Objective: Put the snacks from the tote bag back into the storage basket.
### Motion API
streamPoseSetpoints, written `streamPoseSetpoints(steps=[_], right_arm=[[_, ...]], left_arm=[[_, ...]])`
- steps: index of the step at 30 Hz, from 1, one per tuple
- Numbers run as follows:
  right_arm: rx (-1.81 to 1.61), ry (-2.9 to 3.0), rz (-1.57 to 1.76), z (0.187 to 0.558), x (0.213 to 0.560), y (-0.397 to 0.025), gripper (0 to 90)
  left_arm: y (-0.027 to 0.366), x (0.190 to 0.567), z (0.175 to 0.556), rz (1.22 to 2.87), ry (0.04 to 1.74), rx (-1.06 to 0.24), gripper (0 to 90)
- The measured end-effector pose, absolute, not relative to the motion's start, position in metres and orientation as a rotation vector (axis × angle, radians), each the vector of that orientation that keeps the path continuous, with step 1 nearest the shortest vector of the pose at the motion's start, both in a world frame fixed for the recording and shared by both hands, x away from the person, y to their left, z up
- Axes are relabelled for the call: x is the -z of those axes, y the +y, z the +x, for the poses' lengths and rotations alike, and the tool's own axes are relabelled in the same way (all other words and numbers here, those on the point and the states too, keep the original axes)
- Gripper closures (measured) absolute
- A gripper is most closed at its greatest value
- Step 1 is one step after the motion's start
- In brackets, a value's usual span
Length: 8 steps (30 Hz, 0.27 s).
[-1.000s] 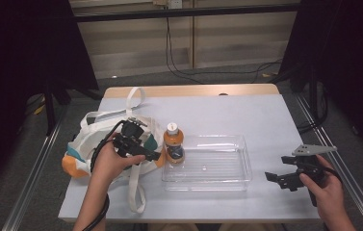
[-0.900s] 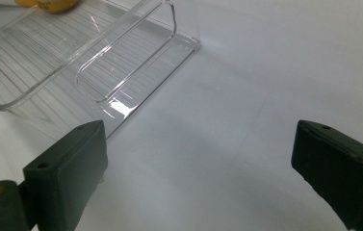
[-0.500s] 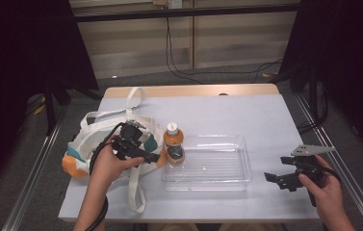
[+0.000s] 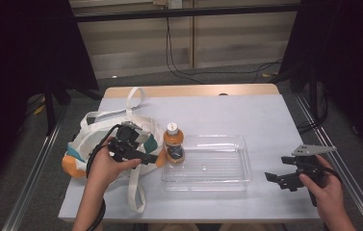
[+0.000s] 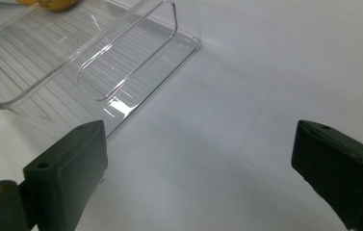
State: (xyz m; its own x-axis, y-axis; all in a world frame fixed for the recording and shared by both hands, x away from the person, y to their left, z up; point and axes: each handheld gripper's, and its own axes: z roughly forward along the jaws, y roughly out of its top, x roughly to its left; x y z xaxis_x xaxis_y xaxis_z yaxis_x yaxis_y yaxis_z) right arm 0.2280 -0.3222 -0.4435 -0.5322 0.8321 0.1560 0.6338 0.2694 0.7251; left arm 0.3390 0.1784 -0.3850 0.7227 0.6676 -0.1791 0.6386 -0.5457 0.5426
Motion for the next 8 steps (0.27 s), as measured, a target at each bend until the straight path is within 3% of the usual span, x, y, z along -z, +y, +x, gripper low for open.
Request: streamPoseSetpoints(steps=[8], right_arm=[[-1.117,2.288,1.361,0.2279,0.4437,-0.3227,5.1]], left_arm=[[0.1804,0.3847,0.3381,2.336,0.993,-0.065,7.1]])
